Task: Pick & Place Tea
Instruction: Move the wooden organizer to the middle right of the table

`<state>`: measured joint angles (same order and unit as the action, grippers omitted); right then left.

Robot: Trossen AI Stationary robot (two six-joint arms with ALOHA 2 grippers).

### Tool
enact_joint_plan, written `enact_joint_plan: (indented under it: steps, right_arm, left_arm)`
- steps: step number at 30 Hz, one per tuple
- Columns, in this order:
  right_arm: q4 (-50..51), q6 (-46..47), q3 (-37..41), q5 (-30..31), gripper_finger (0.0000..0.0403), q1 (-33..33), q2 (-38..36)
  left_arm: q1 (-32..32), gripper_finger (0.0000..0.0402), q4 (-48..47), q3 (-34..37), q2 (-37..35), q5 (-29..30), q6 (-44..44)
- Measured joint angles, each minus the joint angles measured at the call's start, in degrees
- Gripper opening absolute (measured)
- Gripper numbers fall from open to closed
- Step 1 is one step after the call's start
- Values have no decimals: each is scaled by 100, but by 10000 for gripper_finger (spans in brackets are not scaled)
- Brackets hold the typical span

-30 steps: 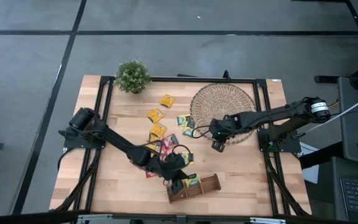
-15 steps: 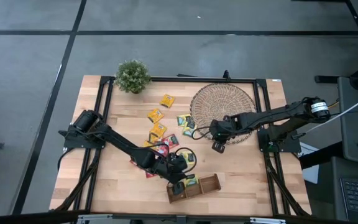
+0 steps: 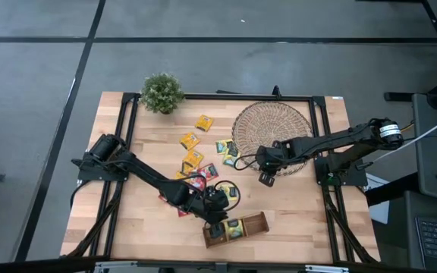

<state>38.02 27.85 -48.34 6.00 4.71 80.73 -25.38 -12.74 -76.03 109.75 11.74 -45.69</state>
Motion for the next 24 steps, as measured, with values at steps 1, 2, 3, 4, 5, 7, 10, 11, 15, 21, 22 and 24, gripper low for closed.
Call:
enact_joint_plan:
  steps: [1,2,3,4,5,7,10,11,15,21,22,24]
  right_arm:
    - [-3,-17,0,0,87,0,0]
    - [-8,-62,0,-2,87,1,0]
    - [-25,-101,0,-4,87,21,0]
    - [-45,-120,0,-1,87,51,0]
    - [-65,-126,0,0,87,93,0]
    - [-72,-126,0,-9,87,205,-5]
    - [-55,-109,0,-9,87,432,-86]
    - [-55,-77,0,-7,87,518,-134]
    - [-48,194,2,-13,87,880,-393]
    - [-39,772,0,-18,87,1448,-713]
    - [-31,890,0,-21,87,1538,-741]
    - [-41,1115,0,-24,87,1710,-752]
  left_arm:
    - [8,75,-42,0,-34,-55,2]
    - [31,78,-65,2,-79,-153,42]
    - [49,81,-69,2,-138,-251,105]
    - [50,82,-79,0,-201,-310,168]
    - [47,83,-84,1,-263,-373,227]
    - [-6,83,-96,2,-392,-406,301]
    - [-146,83,-225,0,-604,-436,342]
    - [-198,83,-278,0,-667,-430,319]
    - [-463,81,-821,-2,-822,-260,-85]
    - [-905,42,-1902,3,-758,-548,-623]
    - [-972,31,-1935,4,-758,-586,-624]
    - [-1104,10,-1929,4,-758,-591,-619]
